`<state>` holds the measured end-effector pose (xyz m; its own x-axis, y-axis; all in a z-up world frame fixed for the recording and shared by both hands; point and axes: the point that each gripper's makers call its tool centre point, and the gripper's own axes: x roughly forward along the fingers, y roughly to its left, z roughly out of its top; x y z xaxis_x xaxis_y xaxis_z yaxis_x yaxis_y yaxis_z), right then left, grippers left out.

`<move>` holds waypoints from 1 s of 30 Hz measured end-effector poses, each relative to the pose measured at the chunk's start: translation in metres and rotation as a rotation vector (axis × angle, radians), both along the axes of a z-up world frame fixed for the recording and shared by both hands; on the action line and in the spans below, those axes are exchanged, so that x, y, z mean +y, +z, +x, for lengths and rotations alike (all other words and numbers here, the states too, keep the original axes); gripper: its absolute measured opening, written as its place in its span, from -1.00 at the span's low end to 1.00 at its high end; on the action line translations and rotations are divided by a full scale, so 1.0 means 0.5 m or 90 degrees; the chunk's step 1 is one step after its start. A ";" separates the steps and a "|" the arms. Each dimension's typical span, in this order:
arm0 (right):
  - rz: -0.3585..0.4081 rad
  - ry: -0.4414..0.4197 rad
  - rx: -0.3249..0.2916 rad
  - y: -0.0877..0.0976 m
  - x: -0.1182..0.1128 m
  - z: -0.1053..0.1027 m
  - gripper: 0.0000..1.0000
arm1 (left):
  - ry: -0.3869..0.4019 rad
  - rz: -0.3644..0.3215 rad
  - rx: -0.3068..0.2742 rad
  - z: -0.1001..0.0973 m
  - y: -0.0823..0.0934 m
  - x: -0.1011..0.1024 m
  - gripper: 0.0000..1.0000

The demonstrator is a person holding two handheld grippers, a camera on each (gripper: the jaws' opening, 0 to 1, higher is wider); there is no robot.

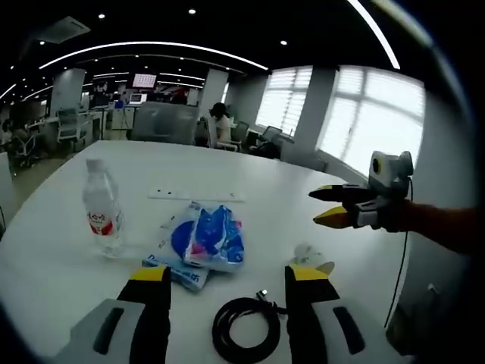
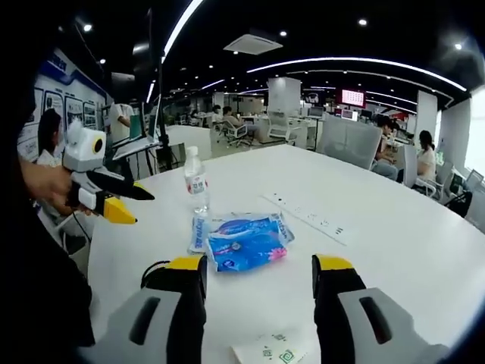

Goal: Arrange the tabletop items into an orderly group along one side of the table until the central work area is clear of visible clutter.

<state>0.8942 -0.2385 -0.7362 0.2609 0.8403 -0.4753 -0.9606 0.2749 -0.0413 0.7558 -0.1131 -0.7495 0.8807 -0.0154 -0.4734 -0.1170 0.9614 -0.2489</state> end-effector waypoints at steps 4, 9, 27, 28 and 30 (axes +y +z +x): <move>-0.016 0.026 -0.008 -0.011 0.024 0.010 -0.05 | 0.018 -0.007 0.010 0.010 -0.011 -0.013 0.16; -0.039 0.055 -0.018 -0.030 0.051 0.032 -0.11 | 0.034 -0.012 0.028 0.019 -0.029 -0.035 0.13; -0.068 0.075 -0.008 -0.072 0.124 0.087 -0.31 | 0.104 -0.069 0.036 0.103 -0.091 -0.039 -0.24; -0.068 0.074 -0.007 -0.074 0.128 0.090 -0.32 | 0.109 -0.072 0.038 0.105 -0.097 -0.037 -0.25; -0.070 0.072 -0.003 -0.082 0.138 0.099 -0.35 | 0.114 -0.080 0.045 0.112 -0.107 -0.038 -0.26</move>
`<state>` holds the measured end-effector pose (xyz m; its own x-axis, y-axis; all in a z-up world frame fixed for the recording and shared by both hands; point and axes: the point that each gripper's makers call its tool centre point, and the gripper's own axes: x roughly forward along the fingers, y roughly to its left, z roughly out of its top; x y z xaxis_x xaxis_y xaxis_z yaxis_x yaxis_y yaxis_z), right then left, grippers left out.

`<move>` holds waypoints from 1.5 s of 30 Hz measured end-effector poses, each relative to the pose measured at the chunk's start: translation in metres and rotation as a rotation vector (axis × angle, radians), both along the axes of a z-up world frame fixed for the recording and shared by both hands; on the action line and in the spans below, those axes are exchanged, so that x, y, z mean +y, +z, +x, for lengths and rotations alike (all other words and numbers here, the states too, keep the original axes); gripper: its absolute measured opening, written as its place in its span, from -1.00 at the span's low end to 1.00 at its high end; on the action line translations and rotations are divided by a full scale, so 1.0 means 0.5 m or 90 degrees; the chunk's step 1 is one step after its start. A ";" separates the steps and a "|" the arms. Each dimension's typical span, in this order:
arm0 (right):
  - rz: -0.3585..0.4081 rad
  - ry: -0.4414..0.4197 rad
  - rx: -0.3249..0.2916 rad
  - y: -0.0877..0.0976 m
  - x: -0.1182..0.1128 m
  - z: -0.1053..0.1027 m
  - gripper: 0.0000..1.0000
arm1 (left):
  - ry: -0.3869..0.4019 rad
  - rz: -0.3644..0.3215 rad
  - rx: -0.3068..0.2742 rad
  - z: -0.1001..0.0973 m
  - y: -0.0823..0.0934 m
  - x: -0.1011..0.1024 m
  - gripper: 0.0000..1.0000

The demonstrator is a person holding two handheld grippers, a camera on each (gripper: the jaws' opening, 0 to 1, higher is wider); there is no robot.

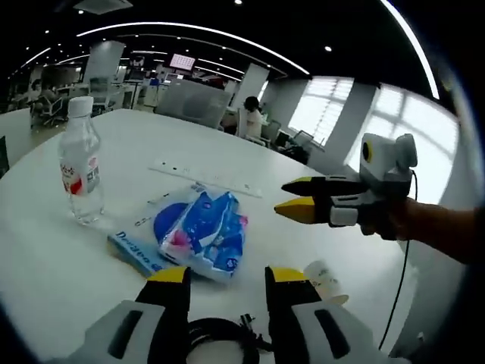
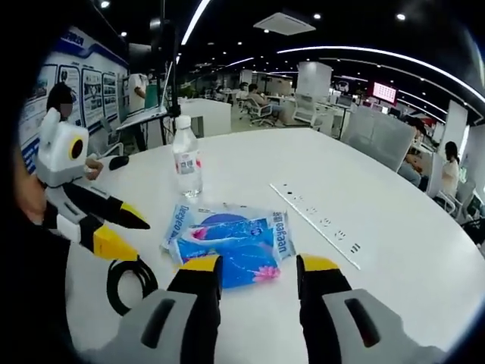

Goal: Arrange the tabletop items into an orderly group along one side of the table until the central work area is clear of visible clutter.

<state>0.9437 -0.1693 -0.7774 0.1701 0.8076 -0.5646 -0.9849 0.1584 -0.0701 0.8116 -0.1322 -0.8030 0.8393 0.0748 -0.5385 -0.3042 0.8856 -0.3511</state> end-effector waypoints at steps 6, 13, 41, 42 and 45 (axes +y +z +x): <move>-0.016 0.000 0.000 -0.030 0.015 0.007 -0.44 | -0.005 0.010 0.020 0.014 -0.014 -0.011 -0.33; -0.027 -0.009 -0.008 -0.063 0.034 0.016 -0.59 | 0.002 0.014 0.033 0.017 -0.027 -0.001 -0.44; -0.068 -0.032 0.011 -0.147 0.053 0.056 -0.89 | 0.034 -0.060 0.072 0.029 -0.077 0.001 -0.70; -0.069 -0.030 0.012 -0.148 0.052 0.053 -0.91 | 0.035 -0.065 0.072 0.031 -0.079 0.000 -0.70; -0.075 -0.028 0.014 -0.150 0.048 0.052 -0.95 | 0.042 -0.070 0.071 0.034 -0.085 0.004 -0.74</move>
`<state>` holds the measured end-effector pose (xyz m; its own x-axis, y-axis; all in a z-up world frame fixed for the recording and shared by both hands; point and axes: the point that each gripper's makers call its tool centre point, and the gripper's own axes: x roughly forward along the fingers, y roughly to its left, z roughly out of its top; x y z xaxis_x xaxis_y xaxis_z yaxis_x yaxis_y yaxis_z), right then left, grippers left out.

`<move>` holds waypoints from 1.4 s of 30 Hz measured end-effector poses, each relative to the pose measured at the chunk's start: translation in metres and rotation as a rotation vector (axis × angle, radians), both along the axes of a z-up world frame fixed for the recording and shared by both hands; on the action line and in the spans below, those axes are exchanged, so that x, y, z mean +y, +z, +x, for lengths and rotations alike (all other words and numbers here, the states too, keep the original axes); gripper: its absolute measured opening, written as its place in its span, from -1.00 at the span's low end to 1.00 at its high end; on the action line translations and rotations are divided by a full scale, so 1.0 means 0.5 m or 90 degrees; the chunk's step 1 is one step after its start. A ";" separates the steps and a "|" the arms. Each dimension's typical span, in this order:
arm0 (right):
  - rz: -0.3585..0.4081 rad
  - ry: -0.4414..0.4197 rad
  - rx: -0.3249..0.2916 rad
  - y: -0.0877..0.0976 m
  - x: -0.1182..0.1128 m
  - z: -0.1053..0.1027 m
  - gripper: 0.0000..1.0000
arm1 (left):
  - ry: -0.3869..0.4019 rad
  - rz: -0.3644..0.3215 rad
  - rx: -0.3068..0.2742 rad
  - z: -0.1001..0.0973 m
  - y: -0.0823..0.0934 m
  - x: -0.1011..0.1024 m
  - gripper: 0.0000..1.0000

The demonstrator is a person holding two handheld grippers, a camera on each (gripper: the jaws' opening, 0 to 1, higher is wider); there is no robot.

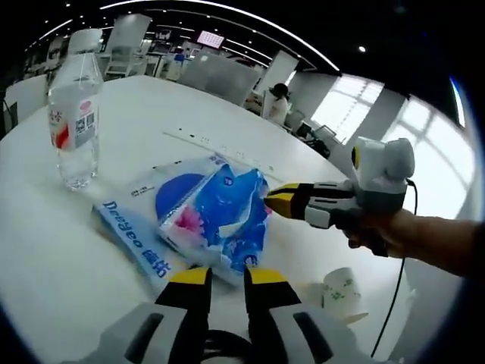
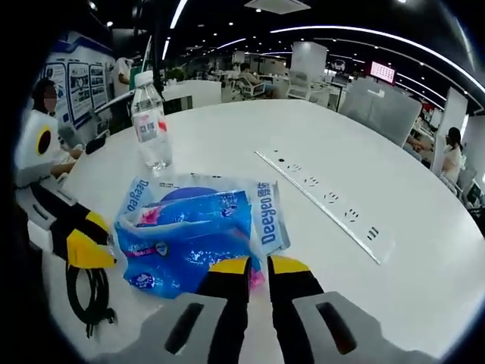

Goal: Arrange the tabletop items into an orderly group along one side of the table until the central work area is clear of visible clutter.

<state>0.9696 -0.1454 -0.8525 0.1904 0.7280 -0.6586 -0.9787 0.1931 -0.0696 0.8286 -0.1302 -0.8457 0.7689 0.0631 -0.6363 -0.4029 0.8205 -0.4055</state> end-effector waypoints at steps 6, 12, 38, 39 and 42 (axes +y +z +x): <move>-0.004 0.003 0.006 -0.005 -0.005 -0.003 -1.00 | 0.001 -0.002 0.005 0.003 -0.011 0.005 -0.94; 0.000 0.005 0.006 0.002 -0.008 -0.008 -1.00 | -0.001 0.005 0.008 -0.003 -0.008 0.005 -1.00; 0.066 -0.123 0.040 0.053 -0.118 0.018 -1.00 | -0.099 0.041 -0.009 0.043 0.050 -0.022 -1.00; 0.067 -0.128 0.041 0.053 -0.124 0.020 -1.00 | -0.103 0.041 -0.011 0.046 0.053 -0.024 -1.00; 0.073 -0.145 0.040 0.058 -0.149 0.025 -1.00 | -0.120 0.040 -0.011 0.056 0.060 -0.033 -1.00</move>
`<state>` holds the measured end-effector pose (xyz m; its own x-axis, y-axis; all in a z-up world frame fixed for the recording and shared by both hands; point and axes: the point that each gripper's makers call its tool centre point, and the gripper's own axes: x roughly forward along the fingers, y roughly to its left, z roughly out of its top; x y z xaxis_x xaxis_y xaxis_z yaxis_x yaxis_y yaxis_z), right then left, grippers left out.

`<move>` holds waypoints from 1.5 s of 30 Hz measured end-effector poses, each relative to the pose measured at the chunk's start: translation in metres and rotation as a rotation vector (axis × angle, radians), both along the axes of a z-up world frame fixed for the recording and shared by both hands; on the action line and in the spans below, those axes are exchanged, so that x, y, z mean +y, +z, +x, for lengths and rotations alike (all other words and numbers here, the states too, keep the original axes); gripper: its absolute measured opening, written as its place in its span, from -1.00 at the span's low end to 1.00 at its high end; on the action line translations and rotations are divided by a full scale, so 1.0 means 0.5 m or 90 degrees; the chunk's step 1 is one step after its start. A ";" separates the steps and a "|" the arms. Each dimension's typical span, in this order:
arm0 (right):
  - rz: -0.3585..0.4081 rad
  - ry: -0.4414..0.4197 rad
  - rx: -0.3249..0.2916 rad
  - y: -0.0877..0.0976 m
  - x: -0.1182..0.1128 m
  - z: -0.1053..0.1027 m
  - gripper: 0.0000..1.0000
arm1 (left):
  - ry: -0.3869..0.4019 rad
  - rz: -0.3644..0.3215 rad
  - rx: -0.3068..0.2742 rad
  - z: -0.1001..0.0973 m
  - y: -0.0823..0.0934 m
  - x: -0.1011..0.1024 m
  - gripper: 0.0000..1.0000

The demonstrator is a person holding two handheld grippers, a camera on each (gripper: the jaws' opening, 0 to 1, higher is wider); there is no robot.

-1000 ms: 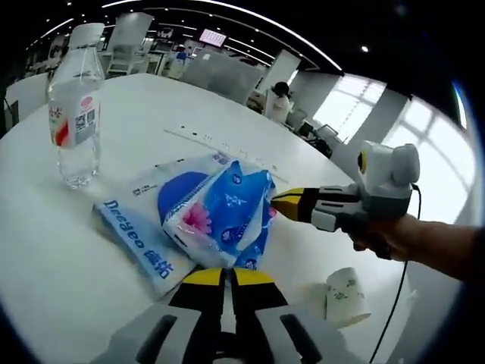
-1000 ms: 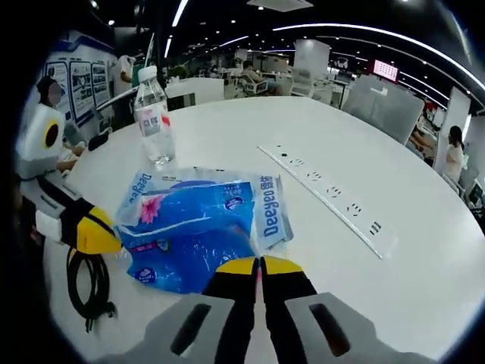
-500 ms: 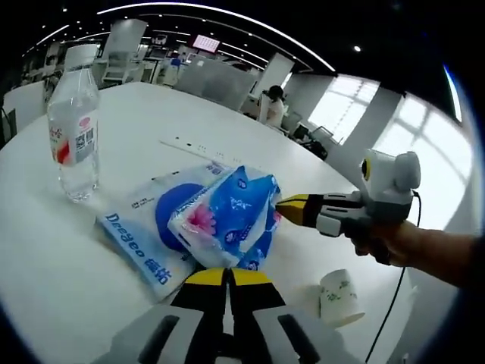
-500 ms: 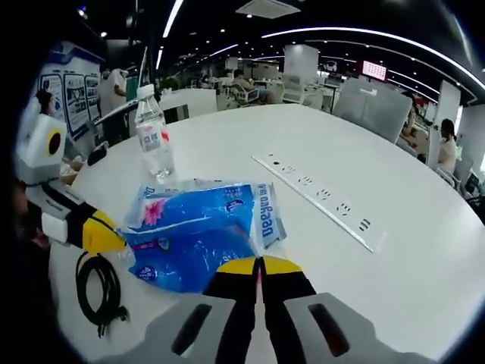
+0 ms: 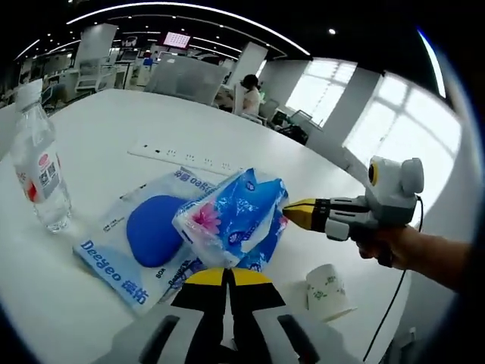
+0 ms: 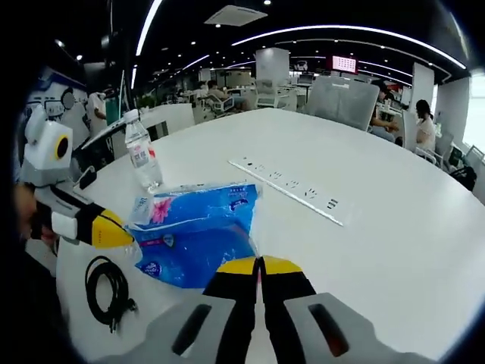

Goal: Arrange the tabletop items into an orderly group along one side of the table until the central work area is clear of visible clutter.

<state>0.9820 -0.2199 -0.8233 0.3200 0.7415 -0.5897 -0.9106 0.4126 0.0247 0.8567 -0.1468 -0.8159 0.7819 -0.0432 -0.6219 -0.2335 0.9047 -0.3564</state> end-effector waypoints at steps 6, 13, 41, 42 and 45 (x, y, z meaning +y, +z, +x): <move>0.011 -0.045 -0.005 0.006 -0.055 0.017 -1.00 | -0.041 -0.002 -0.003 0.032 0.011 -0.030 -1.00; 0.025 -0.101 -0.005 0.024 -0.128 0.034 -1.00 | -0.089 0.001 -0.007 0.074 0.016 -0.074 -1.00; 0.010 -0.273 -0.004 -0.004 -0.356 0.062 -1.00 | -0.241 -0.004 0.004 0.186 -0.005 -0.239 -1.00; 0.006 -0.283 -0.009 -0.006 -0.366 0.065 -1.00 | -0.248 -0.006 0.005 0.191 -0.007 -0.247 -1.00; 0.003 -0.301 -0.013 -0.008 -0.386 0.069 -1.00 | -0.259 -0.008 0.008 0.201 -0.011 -0.262 -1.00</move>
